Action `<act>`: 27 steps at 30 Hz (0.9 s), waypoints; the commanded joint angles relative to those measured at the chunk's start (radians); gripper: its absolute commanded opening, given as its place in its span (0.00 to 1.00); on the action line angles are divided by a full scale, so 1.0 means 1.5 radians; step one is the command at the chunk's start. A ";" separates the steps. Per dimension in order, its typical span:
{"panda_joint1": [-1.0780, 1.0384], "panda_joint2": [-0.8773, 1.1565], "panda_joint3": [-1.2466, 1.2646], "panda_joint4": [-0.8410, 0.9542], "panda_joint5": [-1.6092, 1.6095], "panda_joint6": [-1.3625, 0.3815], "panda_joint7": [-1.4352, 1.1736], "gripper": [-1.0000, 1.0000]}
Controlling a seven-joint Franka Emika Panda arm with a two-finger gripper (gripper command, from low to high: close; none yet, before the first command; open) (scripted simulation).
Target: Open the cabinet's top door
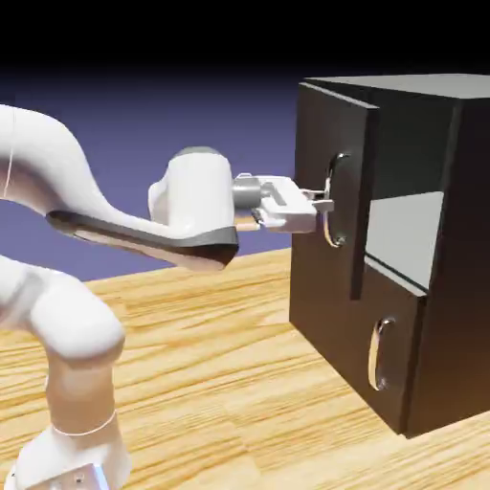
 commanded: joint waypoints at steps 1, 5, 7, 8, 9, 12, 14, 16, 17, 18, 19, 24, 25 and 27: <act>-0.014 -0.015 0.020 -0.013 0.028 -0.004 -0.014 0.00; -0.060 -0.074 0.095 -0.060 0.144 -0.020 -0.072 0.00; -0.076 -0.103 0.129 -0.081 0.201 -0.028 -0.101 0.00; -0.082 -0.117 0.145 -0.090 0.230 -0.033 -0.116 0.00; -0.087 -0.131 0.161 -0.099 0.259 -0.038 -0.132 0.00; -0.094 -0.173 0.207 -0.124 0.346 -0.058 -0.178 0.00; -0.093 -0.200 0.237 -0.139 0.404 -0.076 -0.208 0.00; -0.086 -0.225 0.267 -0.152 0.462 -0.098 -0.238 0.00; -0.081 -0.237 0.283 -0.157 0.491 -0.111 -0.252 0.00; -0.074 -0.248 0.299 -0.162 0.520 -0.125 -0.266 0.00; -0.067 -0.258 0.317 -0.167 0.549 -0.141 -0.279 0.00; -0.018 -0.296 0.415 -0.177 0.694 -0.237 -0.330 0.00; -0.007 -0.300 0.438 -0.176 0.723 -0.260 -0.337 0.00; 0.014 -0.302 0.486 -0.171 0.781 -0.307 -0.348 0.00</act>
